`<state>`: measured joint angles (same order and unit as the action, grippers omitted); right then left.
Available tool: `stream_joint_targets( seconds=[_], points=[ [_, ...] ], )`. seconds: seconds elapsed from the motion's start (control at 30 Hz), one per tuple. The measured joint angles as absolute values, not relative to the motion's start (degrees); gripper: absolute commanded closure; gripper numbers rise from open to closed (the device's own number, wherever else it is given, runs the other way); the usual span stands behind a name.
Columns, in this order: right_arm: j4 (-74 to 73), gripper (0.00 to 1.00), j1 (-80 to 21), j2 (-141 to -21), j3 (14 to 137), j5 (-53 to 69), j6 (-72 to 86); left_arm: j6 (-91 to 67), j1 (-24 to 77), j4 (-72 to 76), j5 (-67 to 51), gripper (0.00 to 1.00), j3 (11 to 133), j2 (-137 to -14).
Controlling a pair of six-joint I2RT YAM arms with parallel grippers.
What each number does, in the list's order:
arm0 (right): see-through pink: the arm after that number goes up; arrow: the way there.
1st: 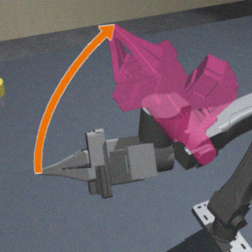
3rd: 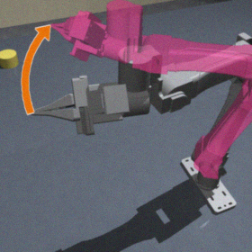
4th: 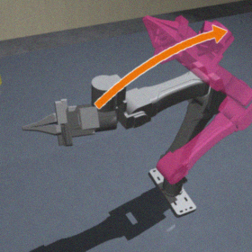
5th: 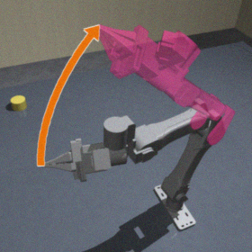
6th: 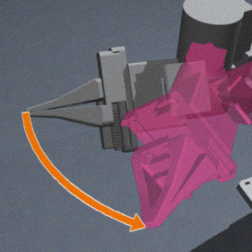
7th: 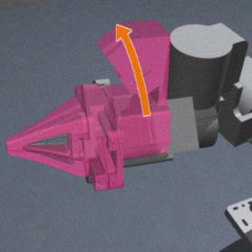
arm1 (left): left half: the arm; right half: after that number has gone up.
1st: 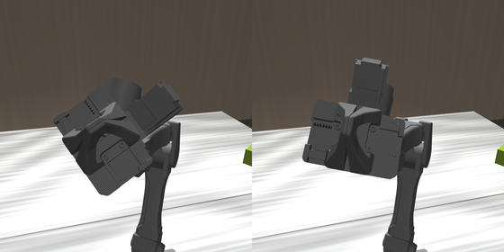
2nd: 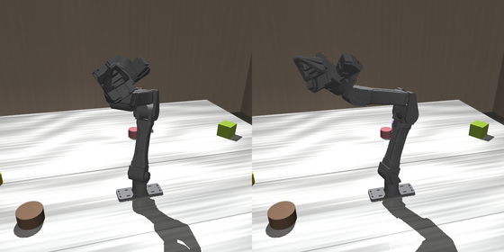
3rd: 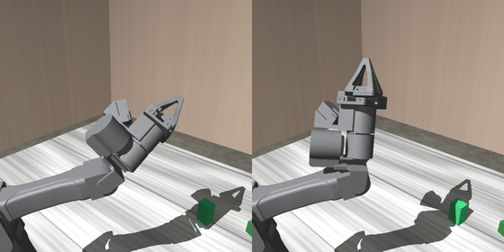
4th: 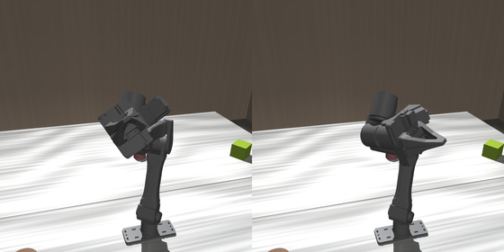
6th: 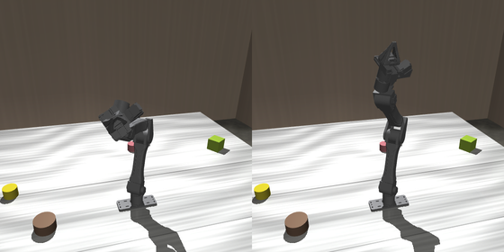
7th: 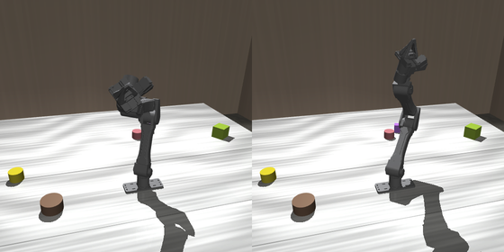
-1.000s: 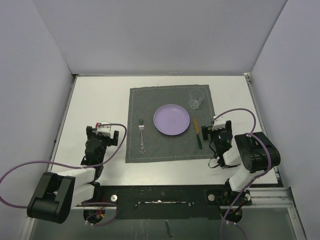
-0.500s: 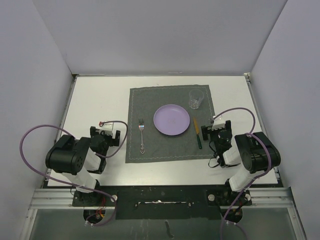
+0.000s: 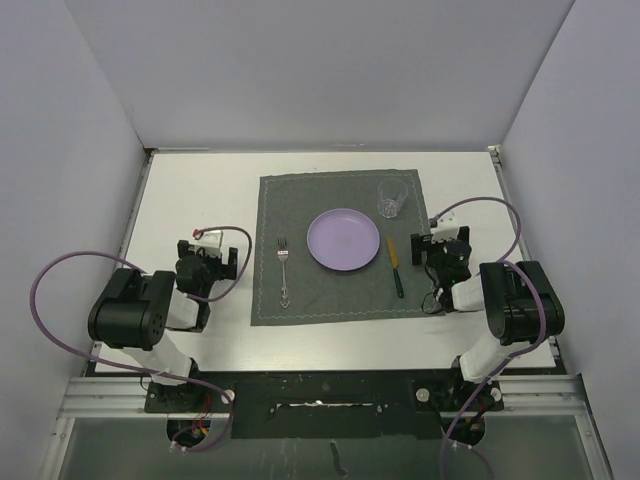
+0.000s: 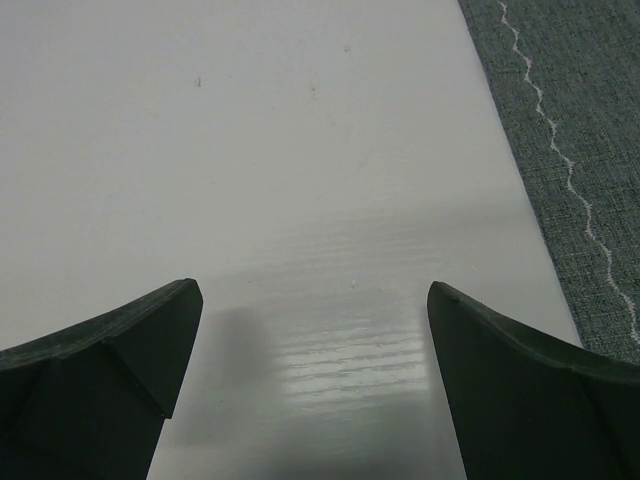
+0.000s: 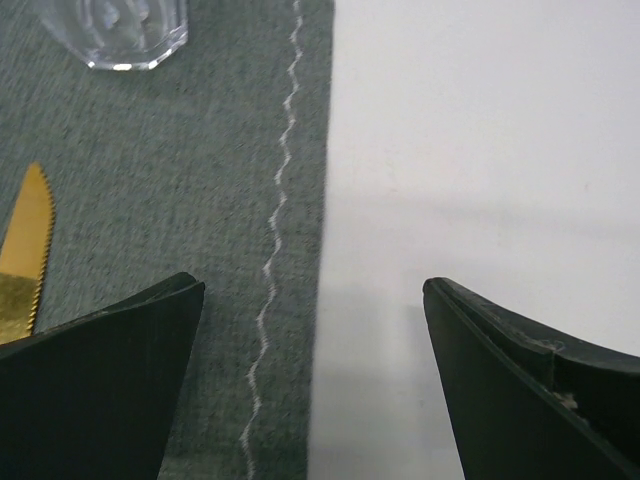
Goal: Set the dinner table for one person
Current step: Reset both arms
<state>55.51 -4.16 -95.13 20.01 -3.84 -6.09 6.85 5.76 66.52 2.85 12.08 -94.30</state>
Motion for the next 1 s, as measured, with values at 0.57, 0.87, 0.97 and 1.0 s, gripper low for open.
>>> stream_joint_targets(
  seconds=[0.57,0.87,0.97,1.0],
  points=[
    [50.0,0.02,-2.3,-95.1,21.6,-0.5,-3.9,3.3,3.2,57.4,2.9,0.02,17.0,-94.3],
    [50.0,0.02,-2.3,-95.1,21.6,-0.4,-3.9,3.2,3.2,56.7,3.2,0.02,17.0,-94.3],
    [50.0,0.02,-2.3,-95.1,21.6,-0.4,-3.9,3.0,3.1,56.2,3.0,0.02,17.2,-94.3],
    [50.0,0.02,-2.3,-95.1,21.6,-0.4,-3.9,2.9,3.0,55.8,2.8,0.02,17.5,-94.3]
  ],
)
